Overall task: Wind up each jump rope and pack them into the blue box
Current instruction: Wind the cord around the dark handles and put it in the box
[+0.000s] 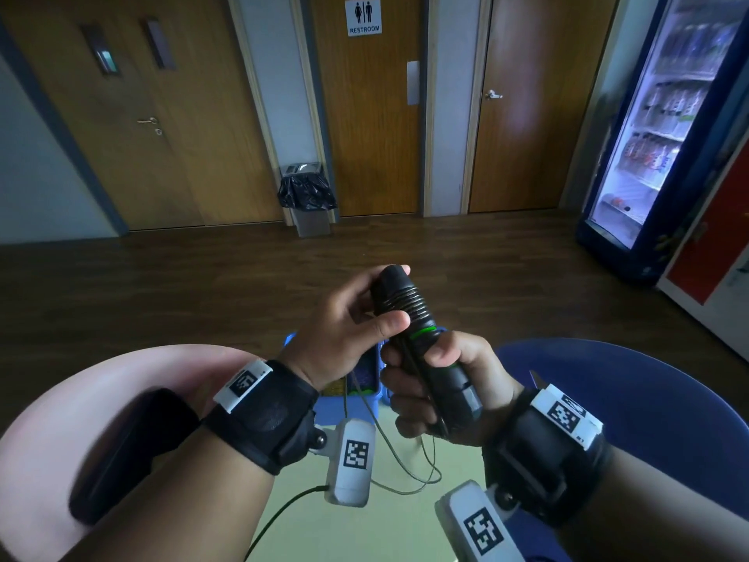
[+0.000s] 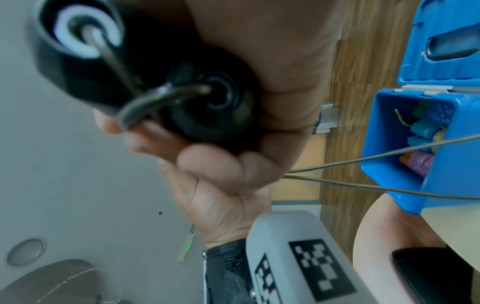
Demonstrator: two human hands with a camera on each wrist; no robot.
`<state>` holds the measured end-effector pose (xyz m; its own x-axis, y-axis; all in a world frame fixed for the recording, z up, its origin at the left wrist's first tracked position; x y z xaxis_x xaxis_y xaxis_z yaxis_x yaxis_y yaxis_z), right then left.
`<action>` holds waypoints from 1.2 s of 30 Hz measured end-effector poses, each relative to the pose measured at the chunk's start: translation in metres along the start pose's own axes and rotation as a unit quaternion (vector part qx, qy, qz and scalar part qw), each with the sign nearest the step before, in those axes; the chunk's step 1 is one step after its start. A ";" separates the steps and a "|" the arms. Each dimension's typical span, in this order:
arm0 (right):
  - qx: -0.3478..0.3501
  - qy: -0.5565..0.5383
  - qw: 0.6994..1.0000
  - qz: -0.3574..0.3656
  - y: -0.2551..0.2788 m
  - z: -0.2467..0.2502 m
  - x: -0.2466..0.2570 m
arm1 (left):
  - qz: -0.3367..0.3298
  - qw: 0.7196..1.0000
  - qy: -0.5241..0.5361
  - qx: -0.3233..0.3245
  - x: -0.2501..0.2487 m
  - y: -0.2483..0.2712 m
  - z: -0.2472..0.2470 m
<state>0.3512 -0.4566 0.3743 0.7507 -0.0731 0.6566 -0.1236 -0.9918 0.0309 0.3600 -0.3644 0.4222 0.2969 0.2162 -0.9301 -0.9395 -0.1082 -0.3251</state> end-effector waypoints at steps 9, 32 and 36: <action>0.128 -0.073 0.989 -0.025 0.004 -0.019 -0.002 | 0.020 0.998 0.028 0.045 -0.009 -0.002 -0.004; -0.400 0.532 0.738 0.108 0.003 0.040 0.044 | 0.008 0.966 -0.151 -0.208 0.001 0.009 0.022; -0.396 0.529 0.741 0.123 0.004 0.040 0.044 | 0.010 0.978 -0.127 -0.167 0.001 0.012 0.026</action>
<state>0.4099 -0.4679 0.3733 -0.2343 0.2962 0.9259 -0.8286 -0.5590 -0.0309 0.3444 -0.3404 0.4214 0.1877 0.4395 -0.8784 -0.8233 -0.4172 -0.3847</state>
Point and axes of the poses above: each hand's wrist, its own y-axis away from the middle knuckle, its own z-axis out of the back of the hand, x = y × z, the point moved 8 cm from there along -y, towards the middle knuckle, and after that the axes turned 6 degrees about -y, right-handed, at the moved point
